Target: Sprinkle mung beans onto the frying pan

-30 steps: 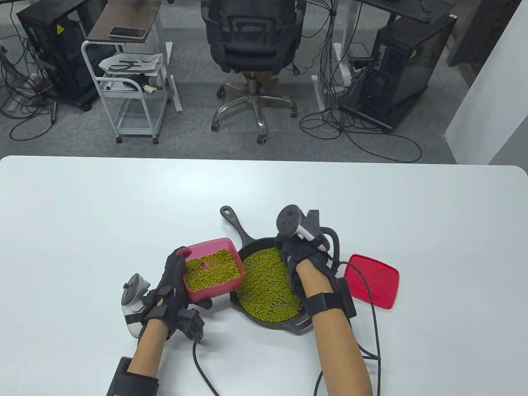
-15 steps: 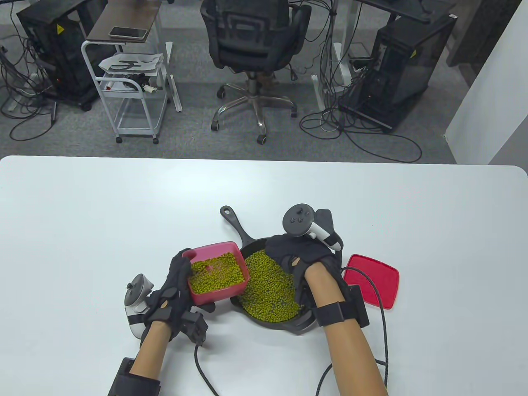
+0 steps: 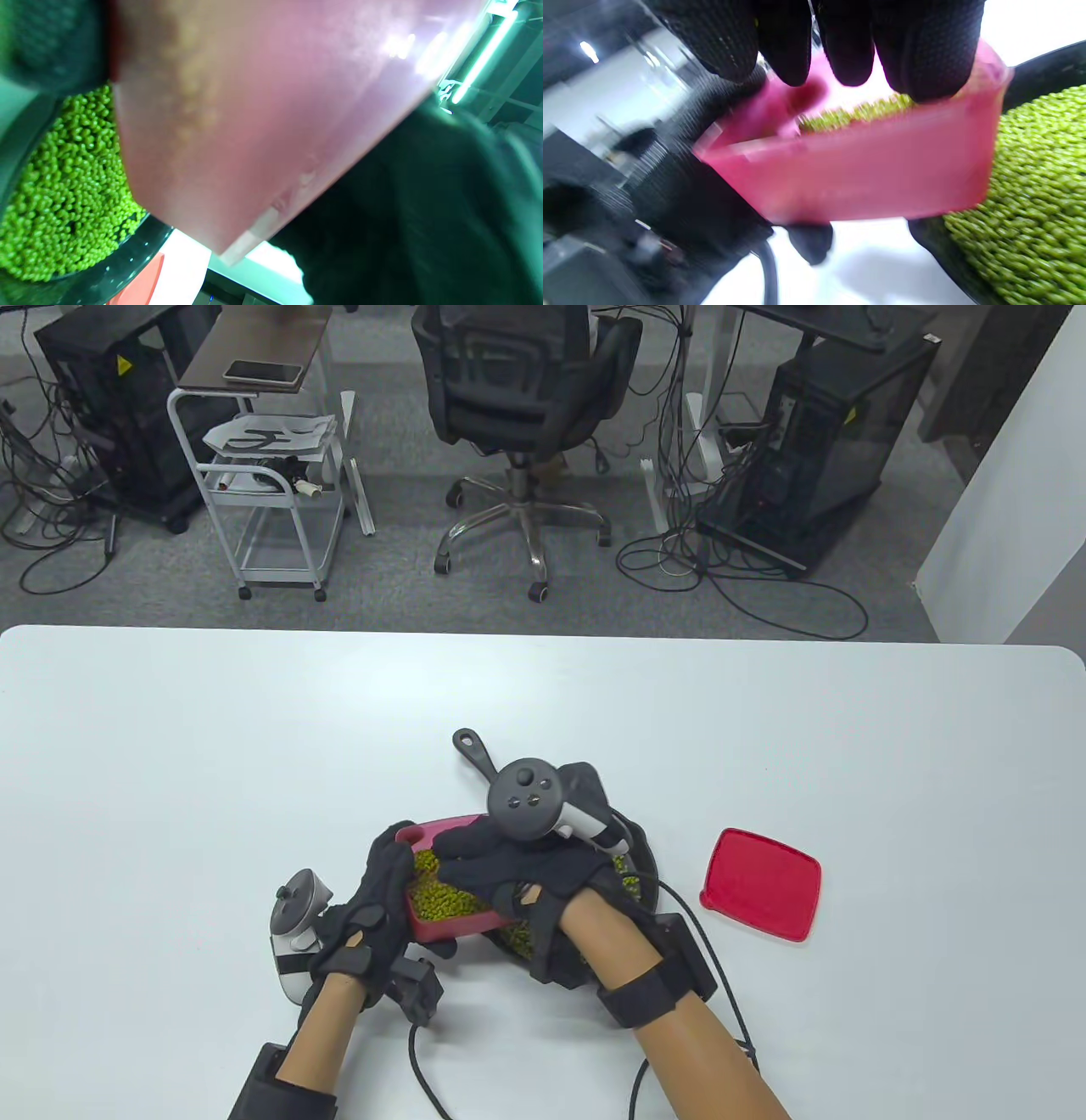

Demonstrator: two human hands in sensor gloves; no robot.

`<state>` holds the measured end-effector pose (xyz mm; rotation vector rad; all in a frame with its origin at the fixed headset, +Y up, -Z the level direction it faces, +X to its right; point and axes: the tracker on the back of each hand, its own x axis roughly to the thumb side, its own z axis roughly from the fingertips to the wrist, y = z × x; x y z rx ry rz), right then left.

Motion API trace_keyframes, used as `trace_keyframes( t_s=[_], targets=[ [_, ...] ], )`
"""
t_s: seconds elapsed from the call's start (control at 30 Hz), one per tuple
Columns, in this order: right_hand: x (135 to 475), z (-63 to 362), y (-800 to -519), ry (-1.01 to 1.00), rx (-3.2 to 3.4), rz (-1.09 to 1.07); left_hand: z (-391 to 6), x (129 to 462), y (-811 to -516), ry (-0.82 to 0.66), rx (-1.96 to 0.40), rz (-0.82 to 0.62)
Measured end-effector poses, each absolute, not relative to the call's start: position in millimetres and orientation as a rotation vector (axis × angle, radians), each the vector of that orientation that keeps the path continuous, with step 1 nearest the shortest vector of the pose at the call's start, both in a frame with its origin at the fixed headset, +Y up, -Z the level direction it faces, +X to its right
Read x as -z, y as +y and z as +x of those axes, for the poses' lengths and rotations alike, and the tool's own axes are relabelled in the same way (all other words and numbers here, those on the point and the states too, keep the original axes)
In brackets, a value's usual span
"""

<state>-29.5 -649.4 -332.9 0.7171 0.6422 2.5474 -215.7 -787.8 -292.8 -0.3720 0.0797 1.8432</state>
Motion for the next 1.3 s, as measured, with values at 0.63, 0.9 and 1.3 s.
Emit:
trace_keyframes(
  t_s=[0.63,0.9,1.3],
  targets=[
    [339.4,-59.7,-684.2,0.853,-2.632,0.650,-207.2,290.6,-795.0,0.110,-1.800,-0.366],
    [339.7,-61.3,-685.5,0.743,-2.600,0.651,-207.4,291.6,-798.3,0.118,-1.819,-0.380],
    [345.5,-50.8,-682.2,0.658,-2.528,0.656,-205.4,292.6,-795.6,0.100,-1.835,-0.403]
  ],
)
